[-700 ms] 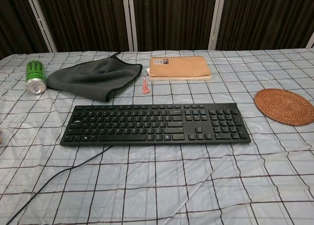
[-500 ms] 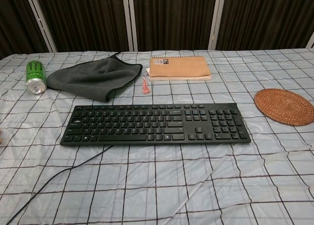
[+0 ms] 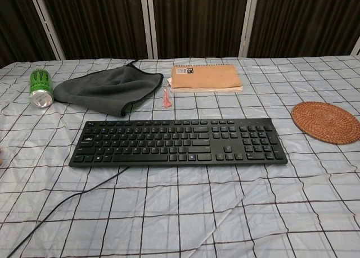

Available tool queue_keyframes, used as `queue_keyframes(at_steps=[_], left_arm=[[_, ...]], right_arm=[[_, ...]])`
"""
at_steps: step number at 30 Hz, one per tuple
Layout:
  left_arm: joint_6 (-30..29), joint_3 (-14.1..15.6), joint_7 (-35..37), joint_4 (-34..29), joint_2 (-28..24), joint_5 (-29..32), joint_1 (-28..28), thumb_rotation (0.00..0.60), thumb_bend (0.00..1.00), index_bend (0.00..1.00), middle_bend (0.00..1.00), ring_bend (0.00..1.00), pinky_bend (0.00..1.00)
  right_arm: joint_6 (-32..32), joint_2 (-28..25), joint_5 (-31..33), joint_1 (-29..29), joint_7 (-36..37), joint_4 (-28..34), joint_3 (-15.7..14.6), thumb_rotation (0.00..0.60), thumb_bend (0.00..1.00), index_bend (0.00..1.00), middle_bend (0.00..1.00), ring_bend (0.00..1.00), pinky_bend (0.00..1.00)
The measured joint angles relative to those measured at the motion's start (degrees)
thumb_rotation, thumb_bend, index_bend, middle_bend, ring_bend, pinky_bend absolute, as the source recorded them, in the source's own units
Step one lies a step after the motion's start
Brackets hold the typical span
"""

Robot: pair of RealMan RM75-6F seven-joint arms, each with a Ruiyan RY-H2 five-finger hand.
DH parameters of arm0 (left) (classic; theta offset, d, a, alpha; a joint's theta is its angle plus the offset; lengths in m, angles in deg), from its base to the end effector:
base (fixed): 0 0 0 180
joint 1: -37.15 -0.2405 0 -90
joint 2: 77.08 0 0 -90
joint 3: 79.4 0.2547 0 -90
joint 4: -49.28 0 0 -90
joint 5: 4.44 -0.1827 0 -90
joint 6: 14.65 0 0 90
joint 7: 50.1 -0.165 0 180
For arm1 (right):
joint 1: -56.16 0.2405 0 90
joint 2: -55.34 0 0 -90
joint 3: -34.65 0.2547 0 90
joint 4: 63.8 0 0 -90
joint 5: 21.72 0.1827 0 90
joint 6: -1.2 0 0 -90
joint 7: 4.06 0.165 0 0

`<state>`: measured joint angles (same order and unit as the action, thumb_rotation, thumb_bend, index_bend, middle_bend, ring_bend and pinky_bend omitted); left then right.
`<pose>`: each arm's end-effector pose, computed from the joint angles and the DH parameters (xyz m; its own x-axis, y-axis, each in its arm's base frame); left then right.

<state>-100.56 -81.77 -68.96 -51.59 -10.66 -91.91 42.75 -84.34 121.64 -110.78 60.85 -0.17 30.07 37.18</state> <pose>-0.2624 0.1988 0.1607 0.5223 -0.0102 0.8527 0.8509 -0.0589 -0.5219 -0.2840 -0.1968 0.1667 0.2752 -0.0103 0.9613 -0.9597 -0.0630 0.2740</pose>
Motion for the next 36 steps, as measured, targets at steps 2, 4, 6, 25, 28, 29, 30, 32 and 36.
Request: queue_keyframes(at_steps=[2,4,6,25,28,29,30,32,36], left_arm=[[1.0,-0.3,-0.9,-1.7,-0.6,0.4,0.7,0.6,0.05,0.0,0.03,0.01,0.02],[2.2,-0.8,-2.3,-3.3,-1.3,0.8,1.6,0.6,0.11,0.0,0.19,0.11,0.12],[3.3,-1.2,-3.9,-4.5,-1.8,1.2,2.5,0.6,0.21,0.0,0.42,0.29,0.25],[28.6,-7.0,-23.6,-14.5,-4.6,37.8,24.1,0.6,0.77,0.0,0.83,0.67,0.46],[30.5,-7.2,-27.9,-14.2,-3.7,47.0,29.6,0.6,0.79,0.0,0.83,0.67,0.46],[30.8,-7.2,-29.2,-14.0,-3.3,49.5,31.3,0.6,0.79,0.0,0.83,0.67,0.46],[31.1,-7.1,-30.4,-13.9,-2.9,51.9,32.9,0.6,0.79,0.0,0.83,0.67,0.46],[31.3,-6.9,-33.1,-13.3,-1.6,57.1,36.8,0.6,0.79,0.0,0.83,0.67,0.46],[30.9,-6.4,-36.8,-12.0,1.4,64.7,43.0,0.6,0.79,0.0,0.83,0.67,0.47]], right_arm=[[0.1,0.0,0.1,0.0,0.2,0.1,0.0,0.6,0.07,0.0,0.0,0.0,0.0],[0.1,-0.1,0.1,0.0,0.4,0.1,0.0,0.6,0.07,0.0,0.0,0.0,0.0],[0.0,-0.2,0.1,0.0,0.6,0.2,0.0,0.6,0.07,0.0,0.0,0.0,0.0],[0.7,-0.6,0.8,0.1,2.5,0.5,0.3,0.6,0.07,0.0,0.0,0.0,0.0],[0.8,-0.6,1.0,0.1,2.9,0.6,0.3,0.6,0.07,0.0,0.0,0.0,0.0],[0.8,-0.7,1.0,0.1,3.0,0.6,0.3,0.6,0.07,0.0,0.0,0.0,0.0],[0.8,-0.7,1.0,0.1,3.1,0.6,0.3,0.6,0.07,0.0,0.0,0.0,0.0],[0.9,-0.8,1.1,0.1,3.3,0.7,0.3,0.6,0.07,0.0,0.0,0.0,0.0],[1.0,-0.9,1.3,0.1,3.8,0.8,0.4,0.6,0.07,0.0,0.0,0.0,0.0]])
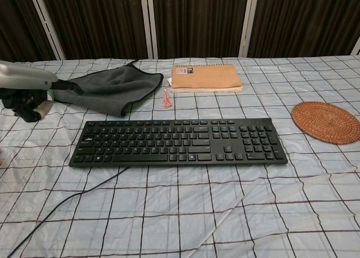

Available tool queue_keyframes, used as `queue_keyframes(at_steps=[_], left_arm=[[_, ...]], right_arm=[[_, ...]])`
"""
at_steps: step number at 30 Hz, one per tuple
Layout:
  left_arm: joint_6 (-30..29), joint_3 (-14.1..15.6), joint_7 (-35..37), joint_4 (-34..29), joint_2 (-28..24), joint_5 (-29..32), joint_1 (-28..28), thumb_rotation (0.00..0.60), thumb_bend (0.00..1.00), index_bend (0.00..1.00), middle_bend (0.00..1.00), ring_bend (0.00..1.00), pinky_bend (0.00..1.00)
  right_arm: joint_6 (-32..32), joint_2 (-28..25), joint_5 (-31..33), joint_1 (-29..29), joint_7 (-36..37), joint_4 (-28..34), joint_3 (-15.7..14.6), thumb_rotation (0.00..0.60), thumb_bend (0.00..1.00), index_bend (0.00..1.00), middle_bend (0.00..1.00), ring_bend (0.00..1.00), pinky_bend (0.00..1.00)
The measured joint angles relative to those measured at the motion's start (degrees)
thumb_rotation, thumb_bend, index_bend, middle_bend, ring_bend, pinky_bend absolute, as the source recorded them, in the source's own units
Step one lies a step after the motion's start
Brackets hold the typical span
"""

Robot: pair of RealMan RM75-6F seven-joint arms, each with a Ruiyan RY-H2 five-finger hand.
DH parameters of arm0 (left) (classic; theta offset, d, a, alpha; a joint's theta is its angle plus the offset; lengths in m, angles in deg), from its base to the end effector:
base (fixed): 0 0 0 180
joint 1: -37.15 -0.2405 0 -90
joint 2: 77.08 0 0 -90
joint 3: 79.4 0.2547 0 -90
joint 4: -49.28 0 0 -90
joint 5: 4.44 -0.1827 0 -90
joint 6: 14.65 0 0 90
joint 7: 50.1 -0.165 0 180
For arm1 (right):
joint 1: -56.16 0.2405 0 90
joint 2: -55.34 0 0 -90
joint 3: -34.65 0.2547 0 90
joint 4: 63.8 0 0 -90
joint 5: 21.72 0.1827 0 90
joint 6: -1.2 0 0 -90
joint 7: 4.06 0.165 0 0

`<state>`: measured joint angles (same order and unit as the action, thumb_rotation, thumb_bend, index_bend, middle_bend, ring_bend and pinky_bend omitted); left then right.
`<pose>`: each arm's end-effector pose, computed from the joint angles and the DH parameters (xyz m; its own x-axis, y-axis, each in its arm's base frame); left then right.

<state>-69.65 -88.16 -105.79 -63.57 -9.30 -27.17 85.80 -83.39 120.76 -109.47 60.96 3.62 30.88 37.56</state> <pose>-0.1597 0.3297 0.0688 0.6513 0.4866 0.5823 0.7435 -0.2558 -0.6179 -0.2860 -0.1986 0.1700 0.2107 -0.0211 0.9773 -0.9769 -0.0413 0.2097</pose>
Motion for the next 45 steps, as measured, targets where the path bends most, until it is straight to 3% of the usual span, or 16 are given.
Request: queue_keyframes(at_steps=[7,13,26,45], left_arm=[[-0.8,1.4,-2.6,3.1,4.7,8.8,7.3,0.6,0.79,0.0,0.83,0.67,0.47],[-1.7,3.1,-3.2,5.3,7.7,12.7,11.1,0.6,0.79,0.0,0.83,0.67,0.46],[-2.8,5.4,-2.5,8.4,11.2,16.3,15.1,0.6,0.79,0.0,0.83,0.67,0.46],[-1.9,6.4,-2.5,12.5,14.4,20.9,18.7,0.6,0.79,0.0,0.83,0.67,0.46]], right_arm=[[0.0,-0.1,0.3,0.0,0.7,0.1,0.1,0.6,0.07,0.0,0.0,0.0,0.0],[0.2,-0.2,0.4,0.0,1.1,0.2,0.2,0.6,0.07,0.0,0.0,0.0,0.0],[0.5,-0.4,0.6,0.0,1.7,0.5,0.2,0.6,0.07,0.0,0.0,0.0,0.0],[0.6,-0.5,0.9,0.0,2.2,0.5,0.4,0.6,0.07,0.0,0.0,0.0,0.0]])
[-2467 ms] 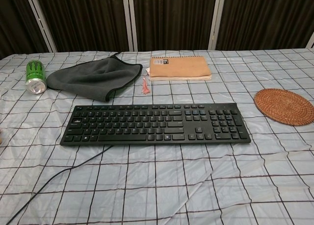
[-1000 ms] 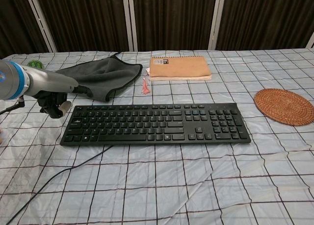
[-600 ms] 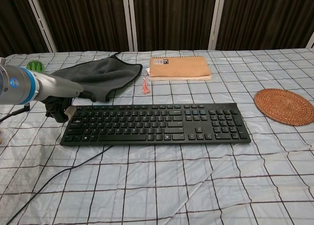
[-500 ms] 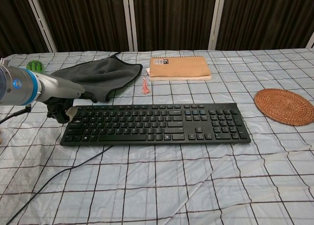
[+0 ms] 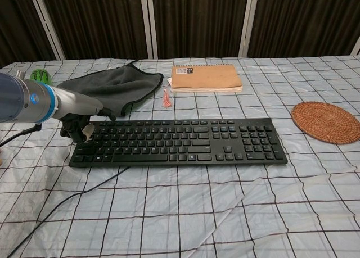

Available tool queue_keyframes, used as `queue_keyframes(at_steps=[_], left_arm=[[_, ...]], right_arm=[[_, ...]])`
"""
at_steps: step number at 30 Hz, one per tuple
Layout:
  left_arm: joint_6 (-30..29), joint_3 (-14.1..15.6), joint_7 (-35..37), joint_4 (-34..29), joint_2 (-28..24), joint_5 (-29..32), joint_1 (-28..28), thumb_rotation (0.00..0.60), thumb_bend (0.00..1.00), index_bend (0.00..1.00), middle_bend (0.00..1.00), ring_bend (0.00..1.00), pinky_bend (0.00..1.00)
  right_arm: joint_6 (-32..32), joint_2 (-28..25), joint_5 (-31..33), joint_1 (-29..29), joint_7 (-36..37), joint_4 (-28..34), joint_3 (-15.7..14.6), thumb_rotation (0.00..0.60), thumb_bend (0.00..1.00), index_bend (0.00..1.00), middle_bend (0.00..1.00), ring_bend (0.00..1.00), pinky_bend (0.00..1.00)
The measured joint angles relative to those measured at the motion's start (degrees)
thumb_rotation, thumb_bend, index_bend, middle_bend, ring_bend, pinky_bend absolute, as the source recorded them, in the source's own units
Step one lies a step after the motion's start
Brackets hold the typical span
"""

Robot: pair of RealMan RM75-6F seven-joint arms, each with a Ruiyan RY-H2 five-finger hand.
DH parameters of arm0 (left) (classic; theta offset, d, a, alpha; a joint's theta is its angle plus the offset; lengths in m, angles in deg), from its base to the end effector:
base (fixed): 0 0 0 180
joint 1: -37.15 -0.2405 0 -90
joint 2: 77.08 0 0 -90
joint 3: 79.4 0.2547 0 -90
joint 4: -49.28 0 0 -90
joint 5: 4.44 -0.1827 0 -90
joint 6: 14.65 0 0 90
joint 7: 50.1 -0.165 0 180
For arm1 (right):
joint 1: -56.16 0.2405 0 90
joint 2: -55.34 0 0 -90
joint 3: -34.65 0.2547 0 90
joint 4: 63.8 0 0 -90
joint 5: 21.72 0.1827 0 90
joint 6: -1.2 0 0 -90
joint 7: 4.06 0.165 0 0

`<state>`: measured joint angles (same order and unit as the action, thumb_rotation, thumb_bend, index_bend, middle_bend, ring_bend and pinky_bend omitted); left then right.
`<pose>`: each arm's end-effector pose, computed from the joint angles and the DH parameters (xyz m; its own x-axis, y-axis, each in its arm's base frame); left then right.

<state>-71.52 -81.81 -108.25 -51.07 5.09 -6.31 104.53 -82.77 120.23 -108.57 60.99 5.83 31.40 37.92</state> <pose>-0.1299 0.3556 -0.0030 0.6709 0.5773 0.4654 0.6943 -0.2687 -0.6676 -0.2873 -0.1999 0.1723 0.1713 -0.0247 0.9849 -0.9850 -0.0258 0.1707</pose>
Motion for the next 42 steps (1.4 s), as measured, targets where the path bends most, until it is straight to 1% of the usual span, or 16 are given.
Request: queue_keyframes(at_steps=[28,42], left_arm=[[0.4,1.8,0.4,1.2,1.6,2.0,2.0,0.6,0.79,0.01,0.83,0.67,0.46],[-0.5,2.4,1.5,-0.1,0.9,0.9,1.7,0.6,0.79,0.01,0.83,0.67,0.47]], right_arm=[[0.0,-0.1,0.4,0.0,0.3,0.2,0.2,0.6,0.07,0.0,0.0,0.0,0.0],[0.0,0.0,0.3,-0.1,0.1,0.4,0.2,0.6,0.07,0.0,0.0,0.0,0.0]])
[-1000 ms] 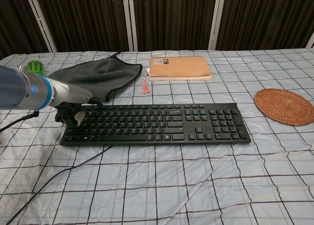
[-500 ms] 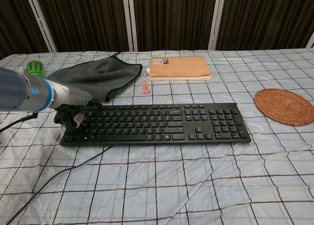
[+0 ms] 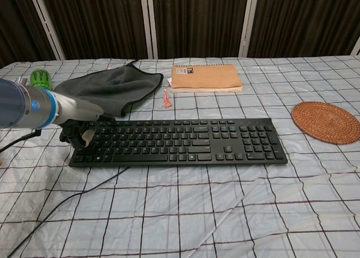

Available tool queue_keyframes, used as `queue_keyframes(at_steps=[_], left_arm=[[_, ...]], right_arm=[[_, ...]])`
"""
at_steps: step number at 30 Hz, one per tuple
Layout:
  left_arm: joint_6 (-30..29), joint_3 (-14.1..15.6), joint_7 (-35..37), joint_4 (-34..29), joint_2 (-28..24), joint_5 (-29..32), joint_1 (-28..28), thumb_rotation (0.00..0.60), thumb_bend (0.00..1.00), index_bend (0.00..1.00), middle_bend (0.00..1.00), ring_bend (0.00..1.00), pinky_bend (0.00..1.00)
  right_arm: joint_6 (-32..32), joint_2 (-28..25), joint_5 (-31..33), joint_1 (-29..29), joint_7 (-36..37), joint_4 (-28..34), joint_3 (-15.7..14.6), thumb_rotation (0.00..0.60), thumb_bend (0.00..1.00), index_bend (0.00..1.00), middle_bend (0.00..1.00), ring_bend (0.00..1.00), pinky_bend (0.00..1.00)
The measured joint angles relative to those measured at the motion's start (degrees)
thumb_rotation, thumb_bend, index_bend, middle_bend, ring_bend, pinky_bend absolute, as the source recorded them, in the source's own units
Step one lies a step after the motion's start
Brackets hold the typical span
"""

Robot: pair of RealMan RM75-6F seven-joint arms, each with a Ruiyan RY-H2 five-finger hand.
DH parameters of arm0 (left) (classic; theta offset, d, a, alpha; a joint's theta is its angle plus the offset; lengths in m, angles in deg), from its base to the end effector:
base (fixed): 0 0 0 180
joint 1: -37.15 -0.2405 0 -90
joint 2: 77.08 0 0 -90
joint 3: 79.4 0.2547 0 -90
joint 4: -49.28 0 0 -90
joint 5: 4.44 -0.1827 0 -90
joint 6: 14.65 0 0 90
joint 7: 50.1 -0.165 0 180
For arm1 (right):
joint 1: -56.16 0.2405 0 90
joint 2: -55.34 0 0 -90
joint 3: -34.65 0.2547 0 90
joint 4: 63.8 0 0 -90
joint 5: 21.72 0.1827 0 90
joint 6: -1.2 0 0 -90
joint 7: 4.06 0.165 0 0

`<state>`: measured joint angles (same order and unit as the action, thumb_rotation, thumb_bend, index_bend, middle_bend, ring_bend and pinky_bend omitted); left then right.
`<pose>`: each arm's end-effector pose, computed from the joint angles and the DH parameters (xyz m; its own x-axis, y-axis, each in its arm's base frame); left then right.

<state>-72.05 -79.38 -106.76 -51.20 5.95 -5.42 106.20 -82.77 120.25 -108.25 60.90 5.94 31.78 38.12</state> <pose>-0.1319 0.3509 -0.0082 0.6742 0.5897 0.4446 0.6852 -0.2748 -0.6745 -0.2869 -0.2000 0.1726 0.1618 -0.0214 0.9866 -0.9867 -0.0201 0.1613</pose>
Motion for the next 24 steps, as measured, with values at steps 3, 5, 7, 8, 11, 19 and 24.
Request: queue_keyframes(at_steps=[3,5,7,8,11,19,24], left_arm=[[0.2,0.1,0.3,0.0,0.0,0.0,-0.1,0.6,0.79,0.01,0.83,0.67,0.47],[0.3,0.3,0.3,0.2,0.1,0.1,-0.1,0.6,0.79,0.01,0.83,0.67,0.46],[0.3,0.4,0.2,0.4,0.2,0.1,0.0,0.6,0.79,0.01,0.83,0.67,0.46],[0.3,0.4,0.2,0.5,0.2,0.1,0.0,0.6,0.79,0.01,0.83,0.67,0.46],[0.5,0.4,0.4,0.8,0.4,0.5,0.0,0.6,0.79,0.01,0.83,0.67,0.46],[0.7,0.6,0.5,0.9,0.7,0.6,0.1,0.6,0.79,0.01,0.83,0.67,0.46],[0.6,0.6,0.7,0.7,0.5,0.3,0.2,0.6,0.79,0.02,0.83,0.67,0.46]], right_arm=[[0.0,0.0,0.0,0.0,0.0,0.0,0.0,0.6,0.07,0.0,0.0,0.0,0.0],[0.0,0.0,0.1,0.0,0.0,0.1,0.0,0.6,0.07,0.0,0.0,0.0,0.0],[0.0,0.0,0.1,0.0,0.0,0.1,0.0,0.6,0.07,0.0,0.0,0.0,0.0],[0.1,0.0,0.1,0.0,0.1,0.1,0.0,0.6,0.07,0.0,0.0,0.0,0.0],[0.1,-0.1,0.1,0.0,0.2,0.1,0.1,0.6,0.07,0.0,0.0,0.0,0.0],[0.1,-0.1,0.1,0.0,0.2,0.2,0.1,0.6,0.07,0.0,0.0,0.0,0.0],[0.2,-0.1,0.2,0.0,0.2,0.2,0.1,0.6,0.07,0.0,0.0,0.0,0.0]])
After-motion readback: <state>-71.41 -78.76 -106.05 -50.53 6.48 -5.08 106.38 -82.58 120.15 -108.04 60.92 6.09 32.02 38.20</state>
